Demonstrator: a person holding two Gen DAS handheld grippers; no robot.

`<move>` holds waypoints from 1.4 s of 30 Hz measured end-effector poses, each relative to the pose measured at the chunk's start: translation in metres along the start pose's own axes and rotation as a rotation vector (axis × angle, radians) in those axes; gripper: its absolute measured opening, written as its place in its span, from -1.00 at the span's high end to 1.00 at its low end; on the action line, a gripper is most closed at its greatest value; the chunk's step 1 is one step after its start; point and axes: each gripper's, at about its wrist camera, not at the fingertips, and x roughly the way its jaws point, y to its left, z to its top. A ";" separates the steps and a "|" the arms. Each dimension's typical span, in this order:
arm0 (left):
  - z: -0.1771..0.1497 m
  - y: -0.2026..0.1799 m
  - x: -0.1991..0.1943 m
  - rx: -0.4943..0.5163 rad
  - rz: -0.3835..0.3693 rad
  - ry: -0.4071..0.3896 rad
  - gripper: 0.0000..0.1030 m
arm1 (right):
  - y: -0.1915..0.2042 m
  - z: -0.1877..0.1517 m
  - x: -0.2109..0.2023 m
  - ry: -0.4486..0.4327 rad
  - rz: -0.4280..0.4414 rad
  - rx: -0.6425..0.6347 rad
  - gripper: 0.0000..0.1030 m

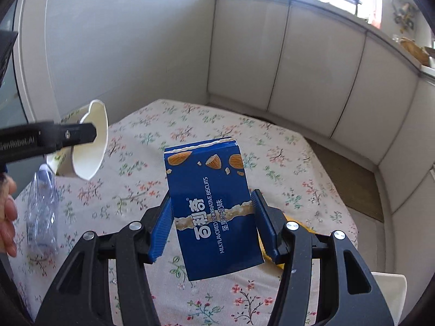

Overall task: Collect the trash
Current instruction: 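Carry cup and box over the white bin and open the right tool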

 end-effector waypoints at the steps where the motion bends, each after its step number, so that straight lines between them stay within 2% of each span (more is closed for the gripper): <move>1: 0.000 -0.001 -0.001 0.001 0.000 -0.005 -0.59 | 0.000 0.000 -0.003 -0.009 -0.003 0.005 -0.08; 13: -0.002 -0.014 -0.023 0.037 0.000 -0.081 -0.59 | -0.012 0.003 -0.042 -0.119 -0.077 0.083 -0.08; 25: -0.004 -0.044 -0.059 0.063 -0.061 -0.151 -0.59 | -0.039 -0.004 -0.094 -0.202 -0.170 0.148 -0.08; 33: -0.019 -0.079 -0.067 0.083 -0.109 -0.142 -0.59 | -0.077 -0.016 -0.125 -0.225 -0.258 0.212 -0.08; 42: -0.037 -0.133 -0.075 0.155 -0.173 -0.128 -0.59 | -0.142 -0.046 -0.168 -0.221 -0.400 0.310 -0.09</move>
